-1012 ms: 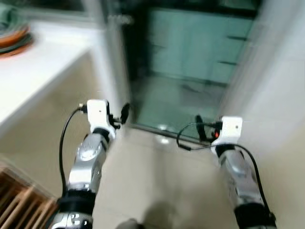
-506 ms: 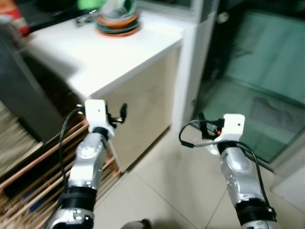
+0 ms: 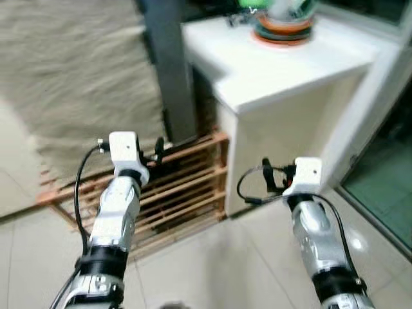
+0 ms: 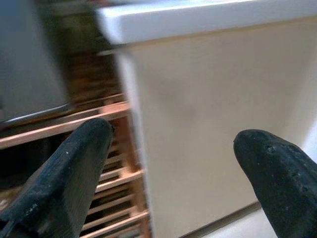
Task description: Restocking fridge
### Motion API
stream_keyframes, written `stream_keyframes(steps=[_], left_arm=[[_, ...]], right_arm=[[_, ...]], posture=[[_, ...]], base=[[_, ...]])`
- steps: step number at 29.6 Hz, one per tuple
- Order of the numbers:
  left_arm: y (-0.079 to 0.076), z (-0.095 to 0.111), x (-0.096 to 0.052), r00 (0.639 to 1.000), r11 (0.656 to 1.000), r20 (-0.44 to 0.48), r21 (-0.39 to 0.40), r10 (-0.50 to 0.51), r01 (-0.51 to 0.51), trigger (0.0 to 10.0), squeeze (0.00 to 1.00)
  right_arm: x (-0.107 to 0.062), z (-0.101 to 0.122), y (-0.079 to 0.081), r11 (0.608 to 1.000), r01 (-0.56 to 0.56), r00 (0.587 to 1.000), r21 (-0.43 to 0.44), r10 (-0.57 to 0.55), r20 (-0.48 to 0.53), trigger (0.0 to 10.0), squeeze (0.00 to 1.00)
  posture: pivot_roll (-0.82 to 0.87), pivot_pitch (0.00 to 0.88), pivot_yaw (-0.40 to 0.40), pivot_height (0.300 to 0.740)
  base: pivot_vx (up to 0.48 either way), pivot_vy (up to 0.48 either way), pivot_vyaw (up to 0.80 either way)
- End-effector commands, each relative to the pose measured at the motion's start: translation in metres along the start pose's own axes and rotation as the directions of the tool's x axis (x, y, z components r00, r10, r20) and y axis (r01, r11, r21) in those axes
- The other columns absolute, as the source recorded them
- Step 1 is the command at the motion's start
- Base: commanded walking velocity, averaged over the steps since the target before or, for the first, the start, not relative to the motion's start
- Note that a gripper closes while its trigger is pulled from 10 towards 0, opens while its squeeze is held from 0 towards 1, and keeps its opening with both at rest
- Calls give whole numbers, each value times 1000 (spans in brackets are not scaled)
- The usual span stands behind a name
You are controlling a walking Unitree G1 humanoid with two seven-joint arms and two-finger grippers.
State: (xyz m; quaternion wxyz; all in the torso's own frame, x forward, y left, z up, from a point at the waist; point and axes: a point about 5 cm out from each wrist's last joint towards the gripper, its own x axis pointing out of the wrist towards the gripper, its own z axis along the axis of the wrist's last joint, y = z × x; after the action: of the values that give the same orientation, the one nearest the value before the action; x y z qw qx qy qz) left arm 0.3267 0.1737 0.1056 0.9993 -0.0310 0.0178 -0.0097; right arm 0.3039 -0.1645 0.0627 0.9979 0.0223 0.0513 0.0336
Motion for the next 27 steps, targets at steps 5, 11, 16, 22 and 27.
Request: stream_keyframes(steps=[5, 11, 16, 22, 27], left_arm=[[-2, -6, -2, 999, 1000, -24, 3, -21, 21, 10000, 0], [-6, -2, -1, 998, 998, -4, -29, -64, 64, 10000, 0], [-4, -2, 0, 1000, 1000, -7, 5, -29, 29, 10000, 0], [-6, -3, 0, 999, 998, -1, -40, -53, 53, 10000, 0], [-7, -1, 1, 999, 998, 3, -50, -45, 45, 10000, 0]], right_arm=[[2, 0, 0, 1000, 4, 1000, -8, -4, -5, 10000, 0], [2, -2, -2, 1000, 17, 1000, 0, -17, -3, 10000, 0], [0, -1, 1, 1000, -11, 1000, 8, 11, 12, 10000, 0], [-1, -2, -2, 1000, -4, 1000, 8, 4, 8, 10000, 0], [1, -1, -4, 1000, 5, 1000, 11, -6, 11, 10000, 0]], posture=[[-81, 0, 37, 740], [-88, 0, 51, 740], [-91, 0, 52, 740], [-90, 0, 46, 740], [-88, 0, 44, 740]], base=[[0, 0, 0], [271, 94, 0], [164, 235, 149], [0, 67, 722], [0, 464, 553]])
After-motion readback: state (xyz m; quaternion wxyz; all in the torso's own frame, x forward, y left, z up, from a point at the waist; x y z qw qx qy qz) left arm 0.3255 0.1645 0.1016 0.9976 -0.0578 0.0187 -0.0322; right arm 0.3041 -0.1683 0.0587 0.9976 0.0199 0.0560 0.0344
